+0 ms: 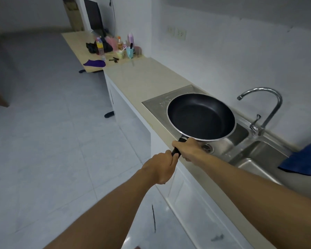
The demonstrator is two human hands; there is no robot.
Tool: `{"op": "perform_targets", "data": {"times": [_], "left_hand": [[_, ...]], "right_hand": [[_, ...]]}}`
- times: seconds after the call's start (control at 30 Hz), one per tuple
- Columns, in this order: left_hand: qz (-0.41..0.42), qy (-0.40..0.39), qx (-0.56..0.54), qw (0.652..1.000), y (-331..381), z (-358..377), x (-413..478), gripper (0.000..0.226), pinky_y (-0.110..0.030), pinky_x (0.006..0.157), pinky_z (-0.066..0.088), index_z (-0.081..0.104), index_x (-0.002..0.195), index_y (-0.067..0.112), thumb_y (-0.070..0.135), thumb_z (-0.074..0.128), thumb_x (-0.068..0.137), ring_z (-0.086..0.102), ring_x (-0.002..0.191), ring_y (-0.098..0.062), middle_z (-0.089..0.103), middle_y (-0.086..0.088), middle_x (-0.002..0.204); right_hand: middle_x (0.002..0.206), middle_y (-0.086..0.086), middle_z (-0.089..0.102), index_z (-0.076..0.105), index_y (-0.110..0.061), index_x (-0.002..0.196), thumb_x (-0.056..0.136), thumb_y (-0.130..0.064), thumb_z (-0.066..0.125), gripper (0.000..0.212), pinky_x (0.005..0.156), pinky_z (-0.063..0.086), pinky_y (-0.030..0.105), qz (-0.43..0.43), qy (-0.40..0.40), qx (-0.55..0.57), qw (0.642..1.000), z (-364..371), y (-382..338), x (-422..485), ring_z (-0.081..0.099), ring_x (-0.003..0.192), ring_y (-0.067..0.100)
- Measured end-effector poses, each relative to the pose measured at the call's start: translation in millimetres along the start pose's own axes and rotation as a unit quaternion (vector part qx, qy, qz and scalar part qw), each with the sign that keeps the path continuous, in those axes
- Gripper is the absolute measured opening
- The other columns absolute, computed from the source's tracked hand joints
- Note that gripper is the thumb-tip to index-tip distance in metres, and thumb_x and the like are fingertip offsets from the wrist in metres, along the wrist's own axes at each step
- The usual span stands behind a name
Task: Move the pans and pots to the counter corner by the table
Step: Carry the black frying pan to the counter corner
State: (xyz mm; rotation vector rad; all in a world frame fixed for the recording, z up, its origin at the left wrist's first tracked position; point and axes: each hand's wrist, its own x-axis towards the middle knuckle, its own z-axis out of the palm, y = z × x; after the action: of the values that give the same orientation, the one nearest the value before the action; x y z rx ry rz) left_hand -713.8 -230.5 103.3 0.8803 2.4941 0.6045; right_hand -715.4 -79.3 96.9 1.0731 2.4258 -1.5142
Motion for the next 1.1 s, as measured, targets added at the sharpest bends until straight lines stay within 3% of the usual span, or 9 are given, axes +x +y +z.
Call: {"op": "perform_targets", "data": {"times": [0.23,0.63,0.73,0.9,1.1], "left_hand": [[0.01,-0.009,0.019,1.0,-75.3,-71.9,63.0,0.045,-0.023,0.051,0.034,0.044,0.098,0.017,0.049,0.014,0.105,0.051,0.058,-0.015,0.051,0.001,0.072],[0.007,-0.004,0.032,0.999,-172.5,-169.9,220.1,0.049,-0.029,0.055,0.049,0.049,0.103,0.015,0.051,0.015,0.105,0.058,0.063,-0.015,0.055,0.0,0.075],[0.005,-0.001,0.043,0.999,-192.8,-198.4,262.4,0.049,-0.034,0.063,0.054,0.049,0.104,0.017,0.051,0.015,0.105,0.059,0.066,-0.016,0.057,0.0,0.077],[-0.005,0.001,0.04,0.999,-227.5,-237.5,319.8,0.048,-0.028,0.055,0.046,0.049,0.102,0.017,0.051,0.014,0.105,0.057,0.063,-0.015,0.053,0.002,0.074],[0.002,0.01,0.043,0.999,-284.2,-281.7,378.8,0.045,-0.022,0.049,0.035,0.048,0.1,0.018,0.049,0.016,0.106,0.052,0.058,-0.013,0.05,0.004,0.071]], "right_hand": [[0.054,0.003,0.052,0.056,-0.014,0.068,0.063,-0.038,0.06,0.024,0.053,0.039,0.031,0.01,0.007,-0.007,1.0,54.3,-80.4,67.9,0.044,0.051,0.022],[0.051,0.001,0.047,0.055,-0.013,0.07,0.077,-0.029,0.061,0.018,0.043,0.033,0.023,0.005,-0.014,-0.004,1.0,105.6,-194.7,228.9,0.038,0.043,0.016],[0.051,0.0,0.047,0.054,-0.014,0.07,0.078,-0.03,0.061,0.02,0.044,0.033,0.024,0.007,-0.019,-0.009,1.0,114.7,-228.0,270.9,0.039,0.044,0.016],[0.064,0.005,0.055,0.059,-0.011,0.077,0.079,-0.032,0.064,0.021,0.046,0.037,0.025,-0.002,-0.019,-0.011,1.0,135.4,-275.9,332.5,0.047,0.052,0.018],[0.062,0.005,0.057,0.059,-0.011,0.072,0.079,-0.032,0.063,0.022,0.054,0.042,0.03,0.006,-0.018,-0.016,1.0,174.5,-329.2,401.4,0.051,0.056,0.02]]}}
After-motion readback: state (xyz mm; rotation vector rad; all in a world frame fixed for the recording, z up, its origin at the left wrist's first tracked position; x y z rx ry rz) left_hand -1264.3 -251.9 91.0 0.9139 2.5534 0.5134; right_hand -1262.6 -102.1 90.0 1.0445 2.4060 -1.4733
